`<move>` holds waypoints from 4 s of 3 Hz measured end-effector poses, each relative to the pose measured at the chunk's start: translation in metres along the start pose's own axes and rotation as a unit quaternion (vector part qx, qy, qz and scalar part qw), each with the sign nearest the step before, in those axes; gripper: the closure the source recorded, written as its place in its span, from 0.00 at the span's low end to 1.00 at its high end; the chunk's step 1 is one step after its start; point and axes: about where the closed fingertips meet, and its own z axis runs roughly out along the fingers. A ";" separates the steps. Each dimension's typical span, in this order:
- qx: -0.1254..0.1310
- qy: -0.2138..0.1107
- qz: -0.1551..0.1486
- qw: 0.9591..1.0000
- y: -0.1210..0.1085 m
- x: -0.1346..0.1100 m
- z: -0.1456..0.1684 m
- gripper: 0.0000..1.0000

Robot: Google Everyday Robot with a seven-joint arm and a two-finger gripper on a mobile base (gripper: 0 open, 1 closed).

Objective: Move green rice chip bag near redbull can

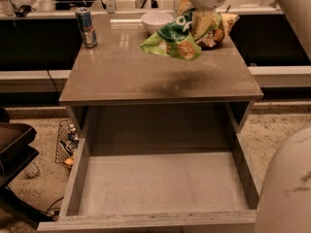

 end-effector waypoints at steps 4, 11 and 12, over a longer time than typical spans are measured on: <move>0.116 -0.049 -0.085 0.988 -0.121 -0.003 0.102 1.00; 0.220 -0.180 -0.123 0.951 -0.189 -0.067 0.197 0.62; 0.218 -0.182 -0.124 0.951 -0.190 -0.070 0.201 0.39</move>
Offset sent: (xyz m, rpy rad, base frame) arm 0.0363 0.0244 -0.0061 0.0356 -0.0365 0.0616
